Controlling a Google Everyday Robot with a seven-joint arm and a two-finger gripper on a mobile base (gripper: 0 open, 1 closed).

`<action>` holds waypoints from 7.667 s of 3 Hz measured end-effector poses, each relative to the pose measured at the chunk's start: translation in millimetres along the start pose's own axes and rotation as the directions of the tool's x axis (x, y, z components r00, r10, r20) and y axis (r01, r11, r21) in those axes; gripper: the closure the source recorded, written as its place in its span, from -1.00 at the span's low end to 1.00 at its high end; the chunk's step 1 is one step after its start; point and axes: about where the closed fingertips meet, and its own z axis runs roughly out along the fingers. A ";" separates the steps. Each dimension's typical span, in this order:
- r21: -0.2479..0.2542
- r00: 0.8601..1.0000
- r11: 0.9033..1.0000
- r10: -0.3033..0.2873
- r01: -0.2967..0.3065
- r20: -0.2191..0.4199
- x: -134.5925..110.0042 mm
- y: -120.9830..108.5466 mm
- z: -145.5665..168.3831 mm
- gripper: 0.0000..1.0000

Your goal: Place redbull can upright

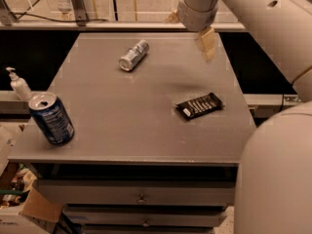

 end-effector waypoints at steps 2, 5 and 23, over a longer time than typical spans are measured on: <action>-0.021 0.991 0.993 -0.111 0.113 0.081 -20.1 -29.0 61.4 -1.00; 0.063 0.935 0.967 -0.256 0.248 0.246 -84.3 -64.9 104.3 -1.00; 0.272 0.864 0.852 -0.490 0.447 0.115 -99.2 -115.7 -6.8 1.00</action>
Offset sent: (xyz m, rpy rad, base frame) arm 0.0449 0.0585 -0.0708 0.0098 0.0993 0.1940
